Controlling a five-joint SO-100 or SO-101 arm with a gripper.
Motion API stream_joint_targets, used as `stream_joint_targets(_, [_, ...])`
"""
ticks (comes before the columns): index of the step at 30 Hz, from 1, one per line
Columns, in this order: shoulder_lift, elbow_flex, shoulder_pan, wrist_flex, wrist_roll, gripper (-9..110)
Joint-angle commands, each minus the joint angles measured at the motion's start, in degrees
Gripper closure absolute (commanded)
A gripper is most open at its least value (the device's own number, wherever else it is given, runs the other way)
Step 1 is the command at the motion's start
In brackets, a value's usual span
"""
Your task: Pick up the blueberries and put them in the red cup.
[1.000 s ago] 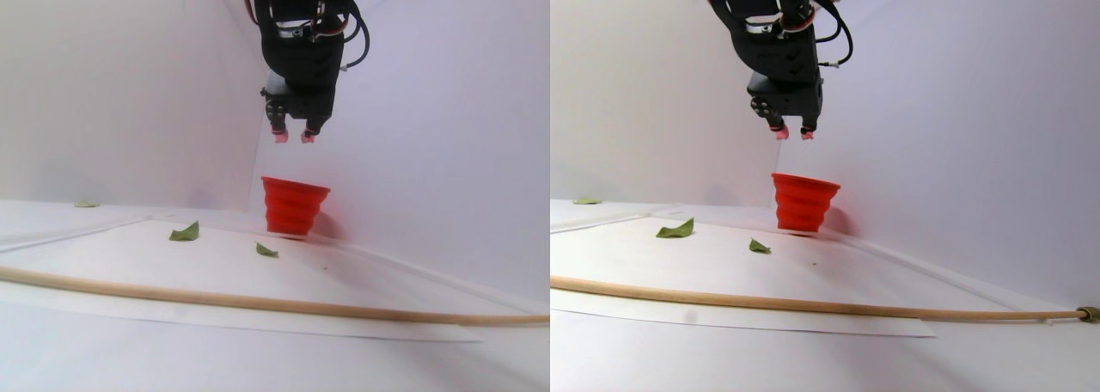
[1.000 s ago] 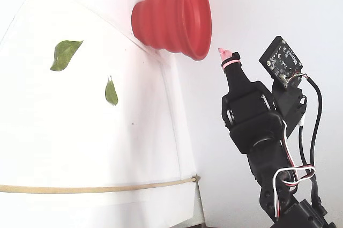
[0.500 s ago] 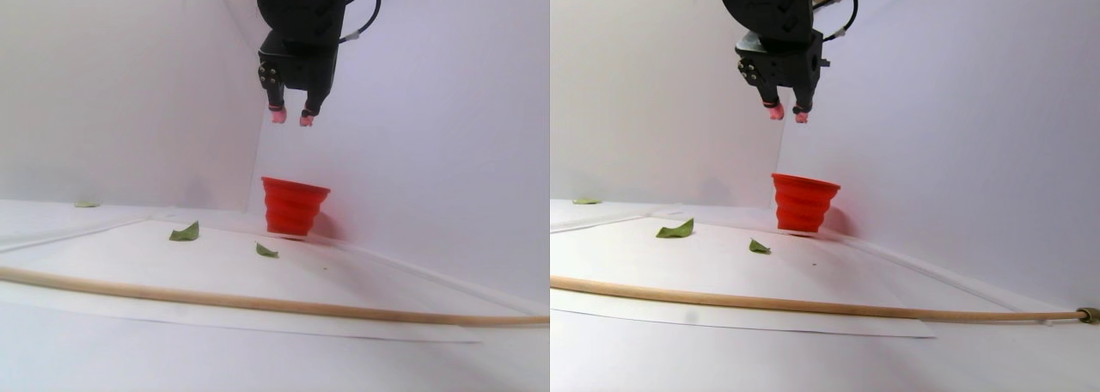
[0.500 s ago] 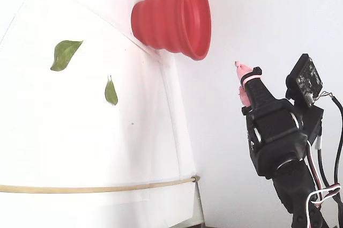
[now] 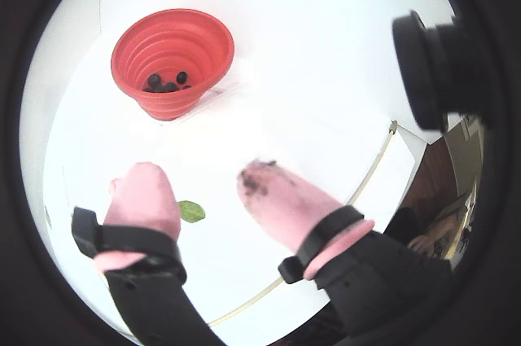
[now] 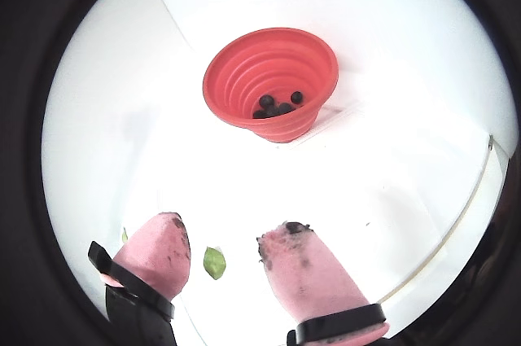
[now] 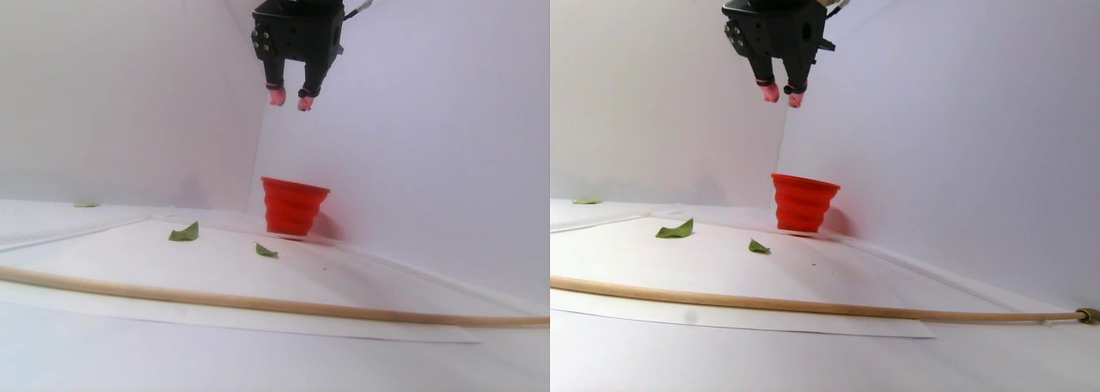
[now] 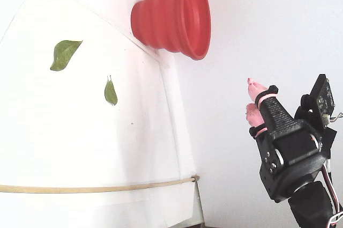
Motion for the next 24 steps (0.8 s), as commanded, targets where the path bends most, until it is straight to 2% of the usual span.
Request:
stream_joint_targets(1, [10.72,-0.35,1.41,2.99,2.46,85])
stream_joint_targets(11, [22.50,4.04,1.23,11.78,8.00,85])
stream_joint_targets(24, [40.96,5.45,1.67,30.15,15.91,85])
